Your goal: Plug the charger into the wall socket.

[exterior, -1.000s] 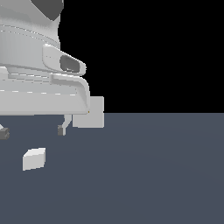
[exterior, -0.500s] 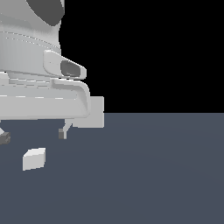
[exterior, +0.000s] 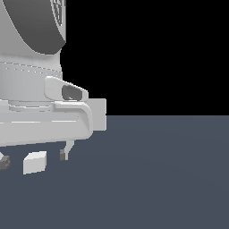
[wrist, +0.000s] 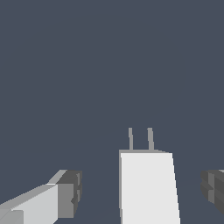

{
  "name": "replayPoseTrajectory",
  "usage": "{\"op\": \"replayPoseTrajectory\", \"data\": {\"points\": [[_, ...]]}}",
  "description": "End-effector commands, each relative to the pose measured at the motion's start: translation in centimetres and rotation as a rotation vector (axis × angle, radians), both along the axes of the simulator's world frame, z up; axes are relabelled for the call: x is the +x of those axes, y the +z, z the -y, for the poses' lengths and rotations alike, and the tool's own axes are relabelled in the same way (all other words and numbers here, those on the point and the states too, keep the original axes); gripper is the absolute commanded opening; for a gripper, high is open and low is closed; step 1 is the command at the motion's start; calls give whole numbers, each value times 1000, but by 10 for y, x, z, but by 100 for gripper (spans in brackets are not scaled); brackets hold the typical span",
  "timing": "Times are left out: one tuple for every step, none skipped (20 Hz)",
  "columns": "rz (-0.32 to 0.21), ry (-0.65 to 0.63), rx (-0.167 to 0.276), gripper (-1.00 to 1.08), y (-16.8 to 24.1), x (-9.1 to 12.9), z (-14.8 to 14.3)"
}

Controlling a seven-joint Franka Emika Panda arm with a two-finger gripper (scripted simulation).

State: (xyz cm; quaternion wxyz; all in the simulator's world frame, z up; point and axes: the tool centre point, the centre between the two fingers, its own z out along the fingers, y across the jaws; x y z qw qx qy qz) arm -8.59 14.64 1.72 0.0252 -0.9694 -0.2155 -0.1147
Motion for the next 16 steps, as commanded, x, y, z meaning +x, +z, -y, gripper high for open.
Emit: {"op": "replayPoseTrajectory", "data": {"points": [[1, 0, 0, 100, -4, 1, 0], [1, 0, 0, 100, -5, 1, 0], [1, 0, 0, 100, -5, 1, 0], [1, 0, 0, -100, -5, 1, 0], [1, 0, 0, -100, -5, 1, 0], [1, 0, 0, -100, -5, 1, 0], [1, 0, 0, -100, -5, 1, 0], [1, 0, 0, -100, -5, 1, 0], [1, 0, 0, -100, -5, 1, 0], [1, 0, 0, -100, -5, 1, 0], [1, 0, 0, -100, -5, 1, 0], [1, 0, 0, -100, -5, 1, 0], [1, 0, 0, -100, -5, 1, 0], [1, 0, 0, -100, -5, 1, 0], [1, -1, 0, -100, -5, 1, 0], [1, -4, 1, -100, -5, 1, 0]]}}
